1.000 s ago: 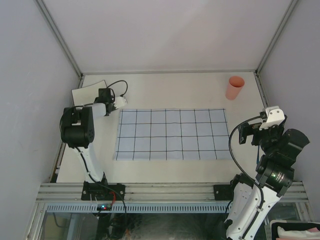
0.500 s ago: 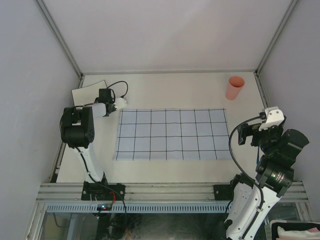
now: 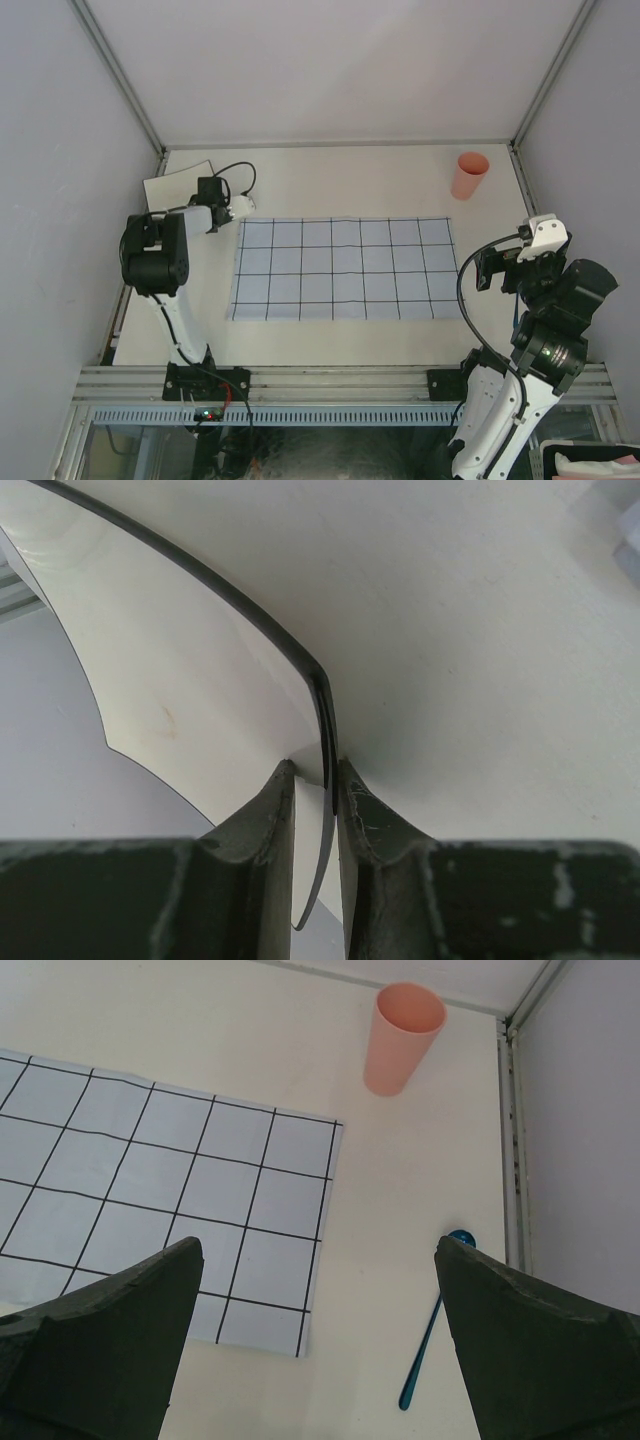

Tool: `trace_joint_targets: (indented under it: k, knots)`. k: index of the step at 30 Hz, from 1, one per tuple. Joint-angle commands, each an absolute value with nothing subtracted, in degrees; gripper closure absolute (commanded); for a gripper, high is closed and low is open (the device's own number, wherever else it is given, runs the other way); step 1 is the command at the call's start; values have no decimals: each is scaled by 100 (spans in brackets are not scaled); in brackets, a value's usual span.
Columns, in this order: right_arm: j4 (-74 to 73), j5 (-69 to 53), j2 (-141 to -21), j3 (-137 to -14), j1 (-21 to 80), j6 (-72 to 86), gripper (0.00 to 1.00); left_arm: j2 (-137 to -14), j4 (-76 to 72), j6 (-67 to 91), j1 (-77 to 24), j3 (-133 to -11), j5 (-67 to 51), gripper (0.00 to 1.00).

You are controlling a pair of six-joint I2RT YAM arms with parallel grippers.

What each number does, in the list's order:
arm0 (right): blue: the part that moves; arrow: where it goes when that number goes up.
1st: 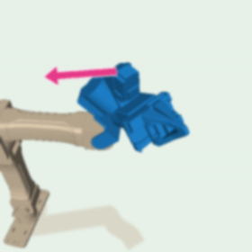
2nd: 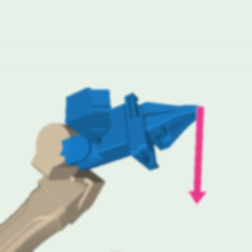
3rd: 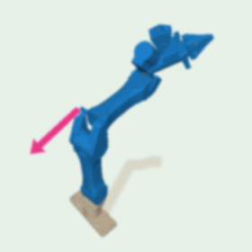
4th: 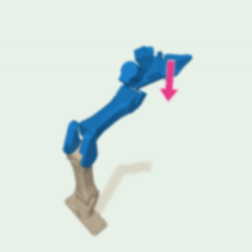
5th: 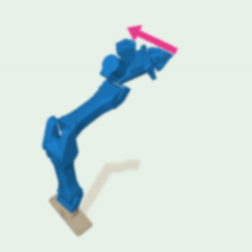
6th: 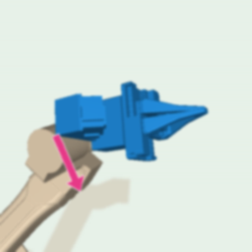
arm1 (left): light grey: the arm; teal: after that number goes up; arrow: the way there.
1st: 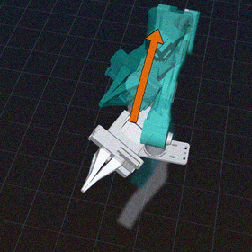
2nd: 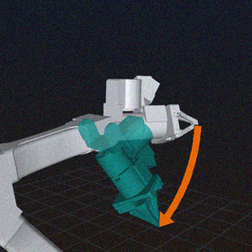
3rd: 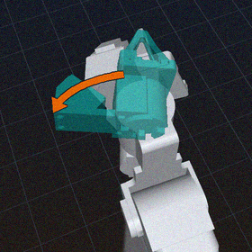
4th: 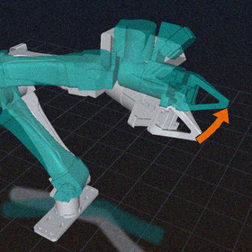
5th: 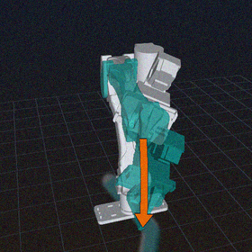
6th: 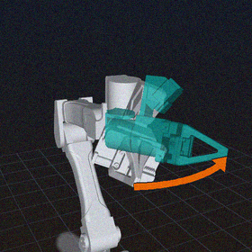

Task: Set the dinner table for one person
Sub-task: Pick up the plate at the center of the board.

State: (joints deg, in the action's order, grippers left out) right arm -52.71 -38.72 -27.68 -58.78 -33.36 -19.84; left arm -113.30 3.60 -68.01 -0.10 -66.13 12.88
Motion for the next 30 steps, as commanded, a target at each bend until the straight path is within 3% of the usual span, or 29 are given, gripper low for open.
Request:
trace_joint_targets:
  k: [1,30]
  knots:
    - [-5234,-3920,-2697,-6073,-3358,-2082,0,-11171,803,-6581,-26,-6837,1049,100]
    - [-5273,-3963,-2663,-6030,-3357,-2077,0,-10270,1239,-6320,-264,-6530,1065,100]
